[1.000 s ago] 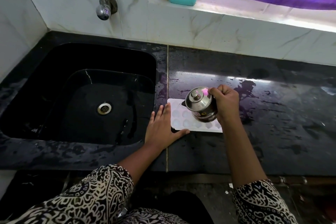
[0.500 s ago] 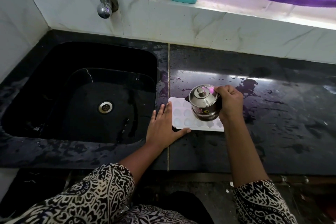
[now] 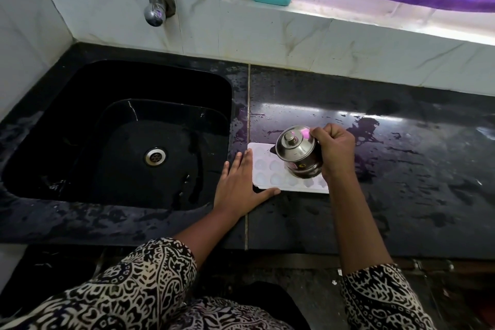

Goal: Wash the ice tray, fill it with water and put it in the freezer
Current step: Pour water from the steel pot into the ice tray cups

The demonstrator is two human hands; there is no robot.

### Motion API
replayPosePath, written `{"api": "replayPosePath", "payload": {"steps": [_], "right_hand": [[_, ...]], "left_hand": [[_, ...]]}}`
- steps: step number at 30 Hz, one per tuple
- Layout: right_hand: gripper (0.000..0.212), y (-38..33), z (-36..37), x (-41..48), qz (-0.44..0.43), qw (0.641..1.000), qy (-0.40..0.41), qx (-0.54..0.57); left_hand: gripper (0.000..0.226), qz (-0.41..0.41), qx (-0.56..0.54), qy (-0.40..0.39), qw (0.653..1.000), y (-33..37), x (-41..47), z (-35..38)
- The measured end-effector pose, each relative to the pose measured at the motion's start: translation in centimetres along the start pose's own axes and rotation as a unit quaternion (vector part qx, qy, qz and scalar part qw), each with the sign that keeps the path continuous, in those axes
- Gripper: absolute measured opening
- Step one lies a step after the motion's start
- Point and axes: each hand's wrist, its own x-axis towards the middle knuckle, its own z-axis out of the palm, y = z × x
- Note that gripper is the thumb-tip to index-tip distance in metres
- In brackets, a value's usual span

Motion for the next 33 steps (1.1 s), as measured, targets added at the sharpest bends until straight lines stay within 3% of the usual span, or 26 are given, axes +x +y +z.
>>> {"api": "replayPosePath", "payload": {"steps": [8, 16, 33], "right_hand": [[0.028, -0.4, -0.3, -0.2, 0.006, 1.0, 0.005, 0.02], [0.029, -0.8, -1.0, -0.4, 0.096, 0.975, 0.028, 0.198], [0.033, -0.2, -0.7, -0.3, -0.013, 1.0, 0.01, 0.012]], "left_hand": [[0.121, 0.001, 0.003, -0.002, 1.0, 0.1, 0.0, -0.1], [0.122, 0.0, 0.001, -0.006, 1.0, 0.1, -0.1, -0.1], [0.119, 0.0, 0.006, 0.004, 1.0, 0.1, 0.0, 0.0]]}}
